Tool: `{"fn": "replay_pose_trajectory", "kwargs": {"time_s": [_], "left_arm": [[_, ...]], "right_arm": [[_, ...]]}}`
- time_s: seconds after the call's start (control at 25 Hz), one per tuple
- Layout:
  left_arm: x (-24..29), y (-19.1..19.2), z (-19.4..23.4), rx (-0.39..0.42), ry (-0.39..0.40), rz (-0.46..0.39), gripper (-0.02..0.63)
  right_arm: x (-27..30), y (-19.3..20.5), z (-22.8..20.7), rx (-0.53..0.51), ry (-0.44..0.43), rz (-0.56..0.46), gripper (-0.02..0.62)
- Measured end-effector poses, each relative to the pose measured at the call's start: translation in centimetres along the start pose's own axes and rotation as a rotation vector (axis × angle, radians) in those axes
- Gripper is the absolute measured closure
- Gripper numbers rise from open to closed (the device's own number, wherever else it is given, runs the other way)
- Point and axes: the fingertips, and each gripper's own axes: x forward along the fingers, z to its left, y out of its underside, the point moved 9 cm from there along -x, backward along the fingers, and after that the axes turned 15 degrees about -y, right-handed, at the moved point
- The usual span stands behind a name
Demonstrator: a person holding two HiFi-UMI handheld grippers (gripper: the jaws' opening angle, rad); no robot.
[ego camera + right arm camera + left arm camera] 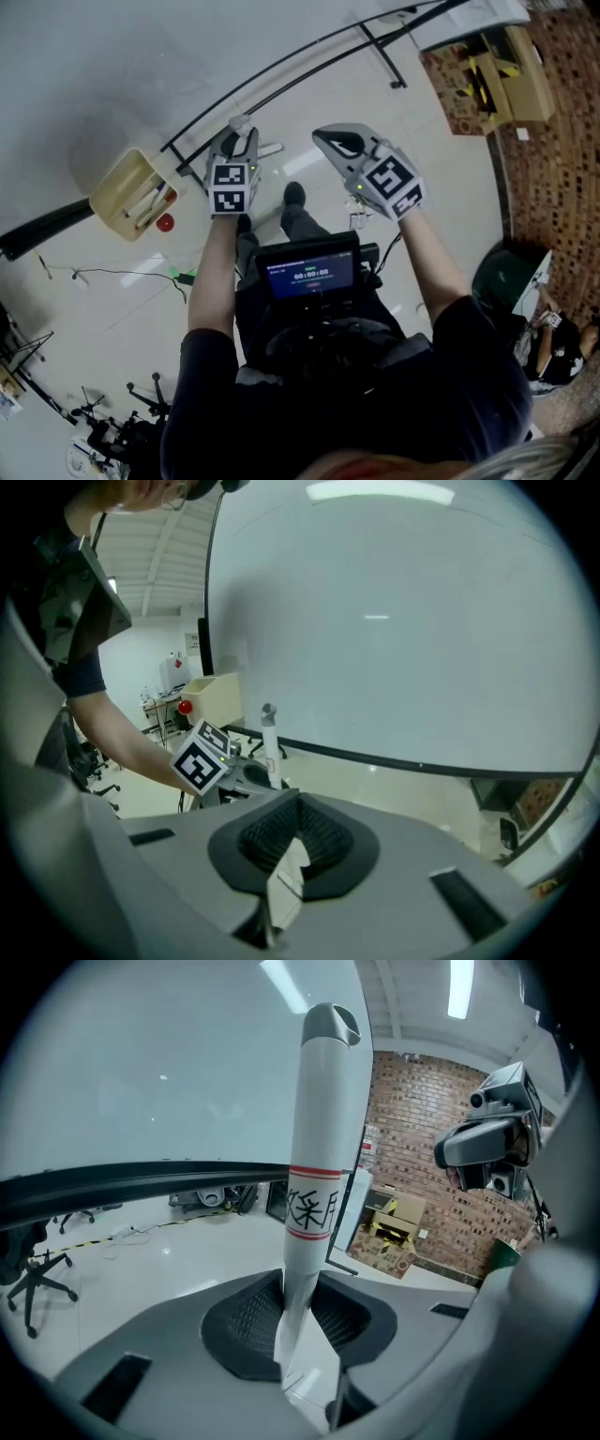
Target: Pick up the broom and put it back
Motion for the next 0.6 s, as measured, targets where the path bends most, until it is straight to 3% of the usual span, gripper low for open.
{"fn": "replay_pose_trajectory", "kwargs": {"time_s": [0.44, 0.6], "left_arm": [[-3.1, -6.2, -2.6, -0.026, 0.088, -0.042, 0.52], [-3.5, -9.5, -3.9, 0.012, 0.138, -0.082, 0.52]], "right_arm": [[-1.8, -0.2, -0.7, -0.001, 0.027, -0.04, 0.58], [-3.2, -0.3, -1.4, -0.004, 0.06, -0.054, 0.58]]}}
